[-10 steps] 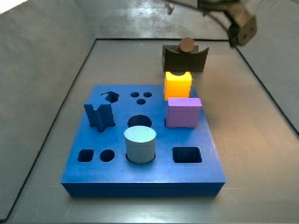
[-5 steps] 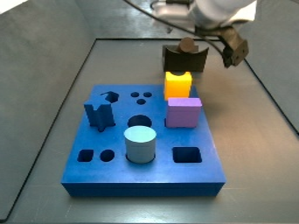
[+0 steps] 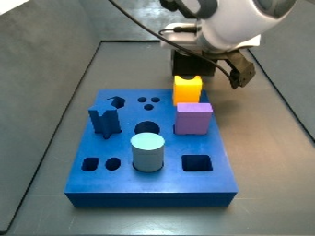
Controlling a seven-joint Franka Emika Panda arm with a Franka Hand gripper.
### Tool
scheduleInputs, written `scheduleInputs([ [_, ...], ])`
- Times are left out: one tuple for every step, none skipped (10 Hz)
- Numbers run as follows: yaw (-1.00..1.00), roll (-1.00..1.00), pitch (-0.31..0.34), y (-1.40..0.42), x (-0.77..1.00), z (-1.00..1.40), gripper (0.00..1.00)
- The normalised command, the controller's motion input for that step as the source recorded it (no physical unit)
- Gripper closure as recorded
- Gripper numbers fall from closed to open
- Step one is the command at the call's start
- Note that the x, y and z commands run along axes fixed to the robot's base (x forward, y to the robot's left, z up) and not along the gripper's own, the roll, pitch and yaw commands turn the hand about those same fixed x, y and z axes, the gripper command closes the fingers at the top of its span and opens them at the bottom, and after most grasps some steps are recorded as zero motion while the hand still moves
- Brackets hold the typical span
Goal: Pick up the round object. Move up. Place the round object on the fixture. Regrasp the round object. Move to above the board. Insert the round object.
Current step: Regrasp the round object, then move to above the board.
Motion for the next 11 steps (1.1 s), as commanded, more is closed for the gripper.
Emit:
scheduleInputs([
  [-0.01, 0.09, -0.057, 0.00, 0.06, -0.21, 0.00],
  [-0.02, 0.08, -0.054, 0.00, 0.02, -0.17, 0.00],
  [-0.02, 0.08, -0.054, 0.00, 0.02, -0.17, 0.00],
  [-0.02, 0.08, -0.054, 0.00, 0.02, -0.17, 0.00],
  [0.00, 0.00, 0.000, 0.00, 0.00, 0.00, 1.00],
  [-0.34, 0.55, 0.197, -0.32, 0.42, 1.00, 1.00],
  [-0.31, 0.53, 0.270, -0.32, 0.41, 1.00, 1.00],
  [-0.27, 0.48, 0.359, -0.31, 0.41, 1.00, 1.00],
  [-0.15, 0.31, 0.472, -0.30, 0.40, 1.00, 1.00],
  [-0.10, 0.24, 0.491, -0.30, 0.40, 1.00, 1.00],
  [0.03, 0.18, 0.510, -0.29, 0.39, 1.00, 1.00],
])
